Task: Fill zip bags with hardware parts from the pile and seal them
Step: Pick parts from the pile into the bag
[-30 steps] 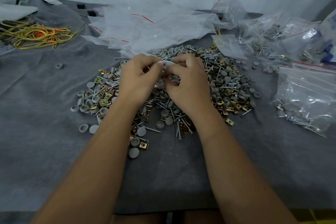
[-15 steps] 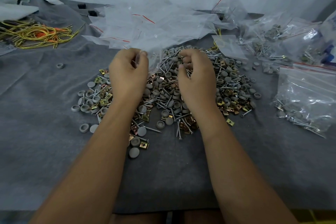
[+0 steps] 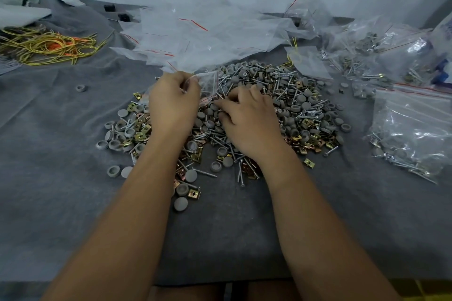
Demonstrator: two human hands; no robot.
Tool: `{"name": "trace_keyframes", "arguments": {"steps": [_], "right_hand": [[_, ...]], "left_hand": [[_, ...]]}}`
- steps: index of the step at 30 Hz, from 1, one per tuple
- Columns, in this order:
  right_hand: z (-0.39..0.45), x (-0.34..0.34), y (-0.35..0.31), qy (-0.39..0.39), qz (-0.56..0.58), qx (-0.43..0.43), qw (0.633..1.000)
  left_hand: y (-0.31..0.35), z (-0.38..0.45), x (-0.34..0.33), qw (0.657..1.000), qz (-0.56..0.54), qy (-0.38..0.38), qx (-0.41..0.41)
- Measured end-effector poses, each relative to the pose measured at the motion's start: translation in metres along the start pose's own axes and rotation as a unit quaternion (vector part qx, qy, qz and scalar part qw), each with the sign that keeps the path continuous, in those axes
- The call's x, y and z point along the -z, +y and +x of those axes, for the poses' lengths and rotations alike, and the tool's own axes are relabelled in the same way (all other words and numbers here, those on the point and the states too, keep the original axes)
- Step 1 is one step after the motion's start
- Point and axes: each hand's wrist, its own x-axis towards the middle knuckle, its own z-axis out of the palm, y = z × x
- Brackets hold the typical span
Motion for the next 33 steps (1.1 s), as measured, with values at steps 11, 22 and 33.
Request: {"name": "trace_keyframes", "arguments": {"steps": [11,22,33], "right_hand": [[0.003,0.003,-0.005,0.023,0.059,-0.016,0.998],[0.003,0.004,-0.006,0.052,0.08,-0.008,0.995],[0.003,0.011,-0.006,0.207,0.226,-0.026,0.951]], "left_hand": [[-0.001,0.001,-0.001,0.999,-0.021,-0.021,0.037],[0.004,-0.003,0.002,0.995,-0.072,-0.032,0.058],[0.004,-0.004,0.001,0.994,-0.096,-0.056,0.001]]}}
